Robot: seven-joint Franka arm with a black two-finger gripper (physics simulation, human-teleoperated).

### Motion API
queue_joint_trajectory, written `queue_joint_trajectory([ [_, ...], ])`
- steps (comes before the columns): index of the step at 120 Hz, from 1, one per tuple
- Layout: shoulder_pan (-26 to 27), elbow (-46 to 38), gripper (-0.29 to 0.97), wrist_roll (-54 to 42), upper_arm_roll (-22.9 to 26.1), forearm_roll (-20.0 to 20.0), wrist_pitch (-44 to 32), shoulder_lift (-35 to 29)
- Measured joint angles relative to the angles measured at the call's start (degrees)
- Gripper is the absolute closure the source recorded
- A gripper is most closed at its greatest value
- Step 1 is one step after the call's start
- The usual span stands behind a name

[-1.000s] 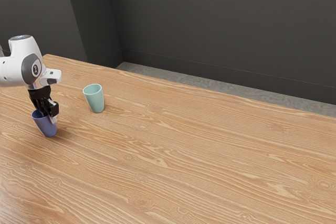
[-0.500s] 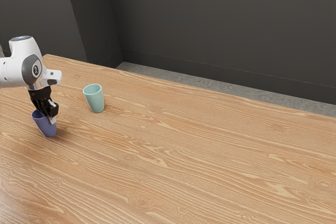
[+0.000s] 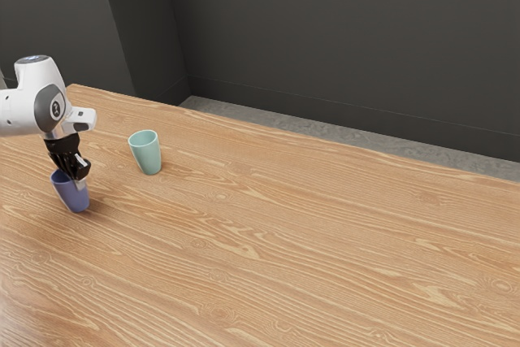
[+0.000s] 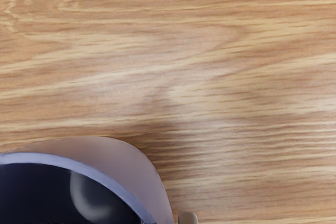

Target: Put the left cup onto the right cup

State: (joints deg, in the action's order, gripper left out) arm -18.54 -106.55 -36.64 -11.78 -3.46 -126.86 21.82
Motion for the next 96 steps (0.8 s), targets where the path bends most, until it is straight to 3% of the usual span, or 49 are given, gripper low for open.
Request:
queue_joint_trajectory([
  [96, 2.67, -1.78, 0.79, 0.24, -0.51, 0.57, 0.38, -7.06],
])
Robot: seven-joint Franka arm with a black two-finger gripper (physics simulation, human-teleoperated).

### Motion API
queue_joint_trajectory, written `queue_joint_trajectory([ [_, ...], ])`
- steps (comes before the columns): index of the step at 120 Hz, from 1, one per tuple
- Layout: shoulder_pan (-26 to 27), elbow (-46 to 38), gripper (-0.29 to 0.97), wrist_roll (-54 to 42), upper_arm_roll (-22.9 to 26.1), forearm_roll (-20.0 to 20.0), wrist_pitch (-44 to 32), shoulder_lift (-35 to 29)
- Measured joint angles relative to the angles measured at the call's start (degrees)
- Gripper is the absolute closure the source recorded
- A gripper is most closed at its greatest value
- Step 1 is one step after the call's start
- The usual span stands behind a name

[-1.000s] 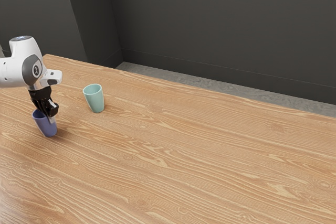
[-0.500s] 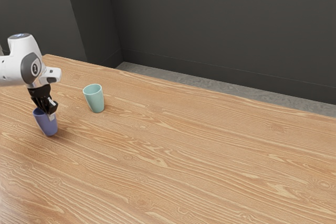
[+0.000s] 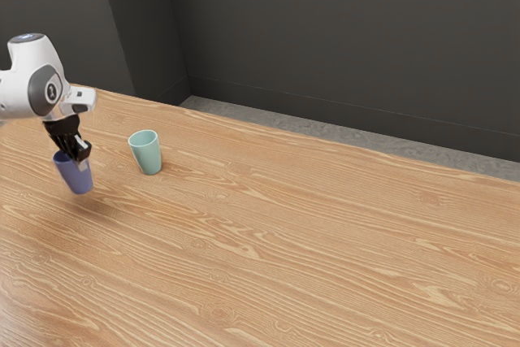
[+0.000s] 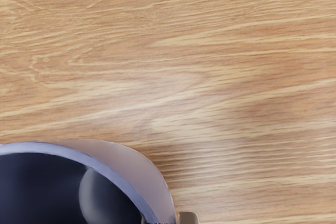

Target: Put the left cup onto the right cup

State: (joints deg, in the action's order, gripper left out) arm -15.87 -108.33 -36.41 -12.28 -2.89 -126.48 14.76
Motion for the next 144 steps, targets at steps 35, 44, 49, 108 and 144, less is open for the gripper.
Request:
queue_joint_trajectory([
  [35, 0.76, 0.01, 0.79, -0.52, -0.10, 0.27, 1.74, -3.88],
  [44, 0.82, 0.01, 0.79, -0.71, -0.10, 0.32, 2.39, -4.67],
  [49, 0.87, 0.01, 0.79, -0.82, -0.10, 0.34, 2.69, -5.07],
  [108, 4.53, 0.65, 0.79, -1.71, -0.10, 0.46, 5.75, -8.30],
  [144, 7.24, 3.33, 0.79, -2.00, -0.19, 0.48, 7.45, -8.66],
])
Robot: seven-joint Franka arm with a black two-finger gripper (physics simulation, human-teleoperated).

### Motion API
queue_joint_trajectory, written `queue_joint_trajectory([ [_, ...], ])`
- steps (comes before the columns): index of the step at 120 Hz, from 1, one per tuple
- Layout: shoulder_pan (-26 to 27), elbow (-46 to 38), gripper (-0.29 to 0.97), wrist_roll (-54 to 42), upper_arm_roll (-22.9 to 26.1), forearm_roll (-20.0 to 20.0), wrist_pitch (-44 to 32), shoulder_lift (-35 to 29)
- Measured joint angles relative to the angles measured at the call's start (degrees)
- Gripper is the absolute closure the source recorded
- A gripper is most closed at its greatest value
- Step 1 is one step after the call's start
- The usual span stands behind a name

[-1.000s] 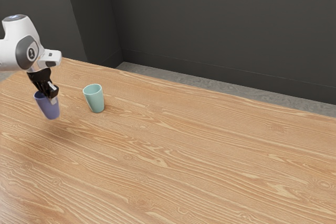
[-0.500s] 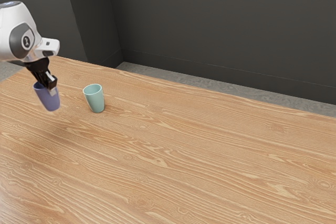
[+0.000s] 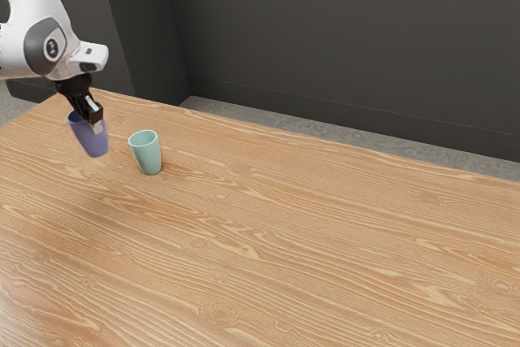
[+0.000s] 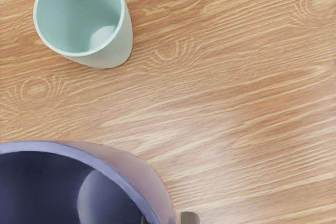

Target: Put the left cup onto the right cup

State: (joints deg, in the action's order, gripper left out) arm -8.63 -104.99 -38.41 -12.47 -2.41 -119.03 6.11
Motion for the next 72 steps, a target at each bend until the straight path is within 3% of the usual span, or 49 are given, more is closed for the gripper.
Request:
queue_joint_trajectory([
  [72, 4.64, 10.56, 0.79, -0.58, -0.12, -0.51, 3.62, 6.44],
])
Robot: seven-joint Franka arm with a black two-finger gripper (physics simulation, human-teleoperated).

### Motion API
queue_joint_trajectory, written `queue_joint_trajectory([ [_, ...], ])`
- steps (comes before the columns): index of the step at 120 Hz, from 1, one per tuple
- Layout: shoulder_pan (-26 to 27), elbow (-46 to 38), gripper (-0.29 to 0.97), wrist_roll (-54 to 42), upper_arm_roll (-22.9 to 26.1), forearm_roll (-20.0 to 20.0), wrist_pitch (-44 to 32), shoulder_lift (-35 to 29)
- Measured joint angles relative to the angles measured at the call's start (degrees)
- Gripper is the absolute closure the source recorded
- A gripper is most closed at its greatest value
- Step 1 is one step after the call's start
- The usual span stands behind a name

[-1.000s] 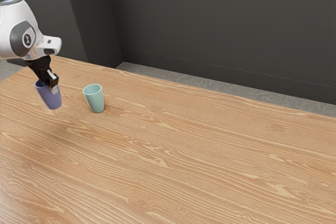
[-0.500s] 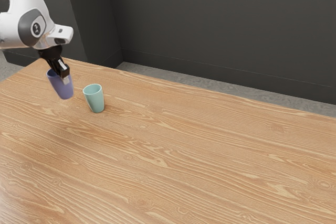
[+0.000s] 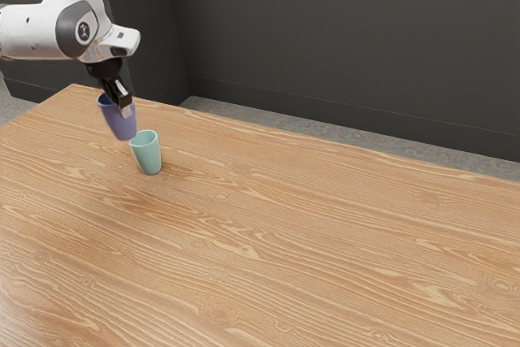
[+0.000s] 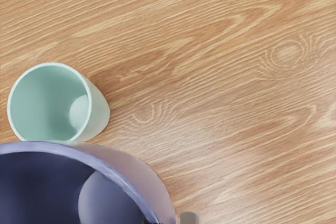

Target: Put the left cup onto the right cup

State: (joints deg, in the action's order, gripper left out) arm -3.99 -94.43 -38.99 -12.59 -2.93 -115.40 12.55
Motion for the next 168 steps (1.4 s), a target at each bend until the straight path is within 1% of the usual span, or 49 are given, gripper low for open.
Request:
queue_joint_trajectory([
  [25, -0.20, 2.95, 0.79, -0.19, 0.02, -0.22, 0.64, 2.62],
  [62, -0.51, 10.81, 0.78, -0.42, 0.42, -0.35, 2.27, 8.71],
  [92, -1.97, 14.00, 0.78, -0.55, 0.91, -1.01, 2.99, 11.93],
  [135, -5.09, 14.70, 0.78, -0.69, 1.53, -1.19, 3.05, 13.11],
  [168, -5.93, 18.49, 0.78, -0.72, 2.71, -1.20, 3.21, 15.60],
])
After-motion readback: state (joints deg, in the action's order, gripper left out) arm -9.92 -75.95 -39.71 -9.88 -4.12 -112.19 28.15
